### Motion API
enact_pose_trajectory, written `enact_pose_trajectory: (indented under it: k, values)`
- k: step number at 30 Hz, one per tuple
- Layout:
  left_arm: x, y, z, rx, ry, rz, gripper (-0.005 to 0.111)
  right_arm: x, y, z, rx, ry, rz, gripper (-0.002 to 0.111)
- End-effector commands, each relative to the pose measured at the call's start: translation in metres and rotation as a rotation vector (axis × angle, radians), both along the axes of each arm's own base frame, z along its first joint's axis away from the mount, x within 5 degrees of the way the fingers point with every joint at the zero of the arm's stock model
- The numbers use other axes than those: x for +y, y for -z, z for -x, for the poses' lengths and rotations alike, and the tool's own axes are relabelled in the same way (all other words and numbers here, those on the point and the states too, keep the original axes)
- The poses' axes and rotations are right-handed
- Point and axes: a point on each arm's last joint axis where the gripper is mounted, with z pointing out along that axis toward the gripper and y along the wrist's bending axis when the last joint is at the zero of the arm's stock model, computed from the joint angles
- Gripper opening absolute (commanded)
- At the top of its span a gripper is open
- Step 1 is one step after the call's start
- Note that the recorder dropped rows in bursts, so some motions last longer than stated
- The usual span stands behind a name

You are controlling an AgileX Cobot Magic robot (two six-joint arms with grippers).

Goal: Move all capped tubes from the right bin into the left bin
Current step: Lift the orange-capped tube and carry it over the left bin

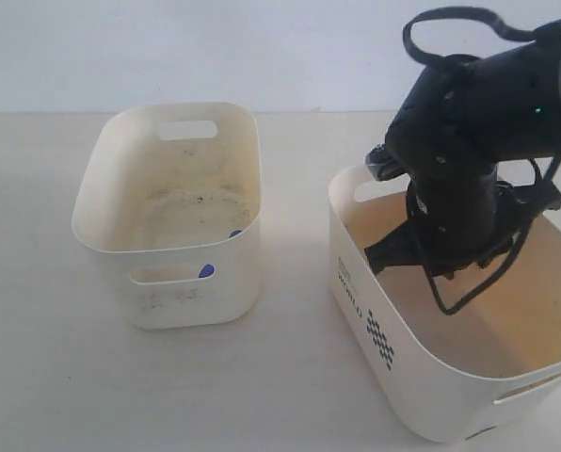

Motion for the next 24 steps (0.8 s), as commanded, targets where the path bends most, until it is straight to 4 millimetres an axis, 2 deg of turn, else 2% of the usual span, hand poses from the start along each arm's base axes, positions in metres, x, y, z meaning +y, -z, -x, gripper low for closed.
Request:
enact_pose_trajectory:
  k: [1, 9, 16, 19, 22, 24]
  values:
    - [0.000, -0.001, 0.000, -0.005, -0.001, 0.015, 0.004, -0.004, -0.024, 0.008, -0.039, 0.011, -0.058, 0.000]
    - [0.000, -0.002, 0.000, -0.007, -0.001, 0.015, 0.004, -0.007, -0.068, 0.028, -0.118, -0.002, -0.200, 0.000]
    - [0.000, -0.002, 0.000, -0.007, -0.001, 0.015, 0.004, -0.009, -0.120, 0.049, -0.315, -0.069, -0.421, 0.000]
    - [0.000, -0.002, 0.000, -0.007, -0.001, 0.015, 0.004, 0.004, -0.140, 0.056, -0.412, -0.152, -0.604, 0.000]
    - [0.000, -0.002, 0.000, -0.007, -0.001, 0.015, 0.004, 0.031, -0.152, 0.059, -0.500, -0.224, -0.814, 0.000]
    - [0.000, -0.002, 0.000, -0.007, -0.001, 0.015, 0.004, 0.050, -0.152, 0.058, -0.531, -0.263, -0.897, 0.000]
